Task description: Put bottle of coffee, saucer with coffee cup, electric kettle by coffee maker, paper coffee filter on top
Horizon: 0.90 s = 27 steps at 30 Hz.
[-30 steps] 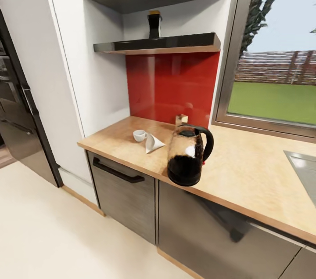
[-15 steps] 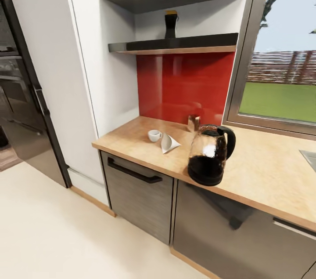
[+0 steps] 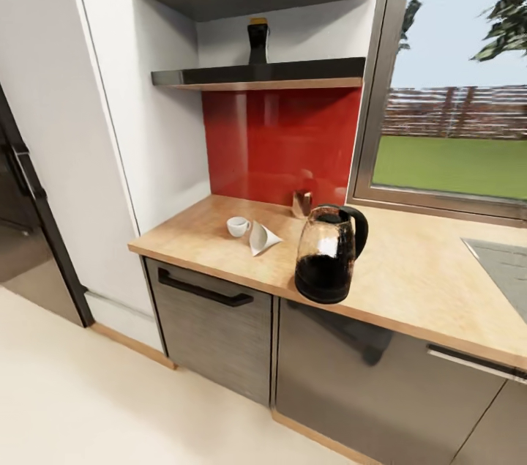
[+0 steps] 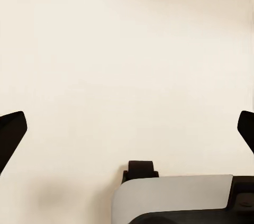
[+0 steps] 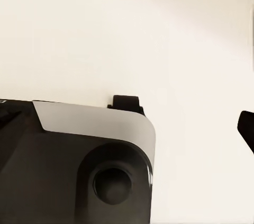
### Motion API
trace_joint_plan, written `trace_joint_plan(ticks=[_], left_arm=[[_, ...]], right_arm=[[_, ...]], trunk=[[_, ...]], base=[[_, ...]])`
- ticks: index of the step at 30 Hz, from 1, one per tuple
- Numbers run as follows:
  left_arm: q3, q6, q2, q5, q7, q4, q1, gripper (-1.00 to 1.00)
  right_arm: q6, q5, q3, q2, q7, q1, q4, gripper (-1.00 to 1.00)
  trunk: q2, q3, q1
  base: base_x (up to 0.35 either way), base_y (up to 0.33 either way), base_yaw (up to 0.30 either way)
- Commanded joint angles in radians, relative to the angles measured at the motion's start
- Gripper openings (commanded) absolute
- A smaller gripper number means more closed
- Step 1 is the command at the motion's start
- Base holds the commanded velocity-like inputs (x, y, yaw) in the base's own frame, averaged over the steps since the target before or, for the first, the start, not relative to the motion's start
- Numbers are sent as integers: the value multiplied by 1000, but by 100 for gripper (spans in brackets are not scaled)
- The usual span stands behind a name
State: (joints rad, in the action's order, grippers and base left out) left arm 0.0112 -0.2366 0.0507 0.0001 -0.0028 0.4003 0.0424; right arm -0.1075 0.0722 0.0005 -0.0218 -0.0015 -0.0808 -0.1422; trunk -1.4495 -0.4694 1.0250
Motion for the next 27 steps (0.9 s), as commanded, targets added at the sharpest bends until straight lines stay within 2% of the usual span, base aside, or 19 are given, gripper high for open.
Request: trace_joint_plan(ticks=[1, 9, 20, 27], left_arm=[[1, -1, 0, 0, 0, 2, 1, 100], [1, -1, 0, 0, 0, 1, 1, 100], [1, -1, 0, 0, 0, 0, 1, 100], [1, -1, 0, 0, 0, 0, 1, 100]], right_arm=[[-3, 8, -1, 0, 0, -1, 1, 100], [-12, 8, -1, 0, -1, -2, 1, 100], [-29, 8, -1, 0, -2, -2, 1, 100], [-29, 8, -1, 0, -2, -2, 1, 100]], trunk=[[0, -1, 0], [0, -1, 0], [0, -1, 0], [0, -1, 0]], base=[[0, 2, -257], [0, 41, -211], [48, 264, -33], [23, 123, -184]])
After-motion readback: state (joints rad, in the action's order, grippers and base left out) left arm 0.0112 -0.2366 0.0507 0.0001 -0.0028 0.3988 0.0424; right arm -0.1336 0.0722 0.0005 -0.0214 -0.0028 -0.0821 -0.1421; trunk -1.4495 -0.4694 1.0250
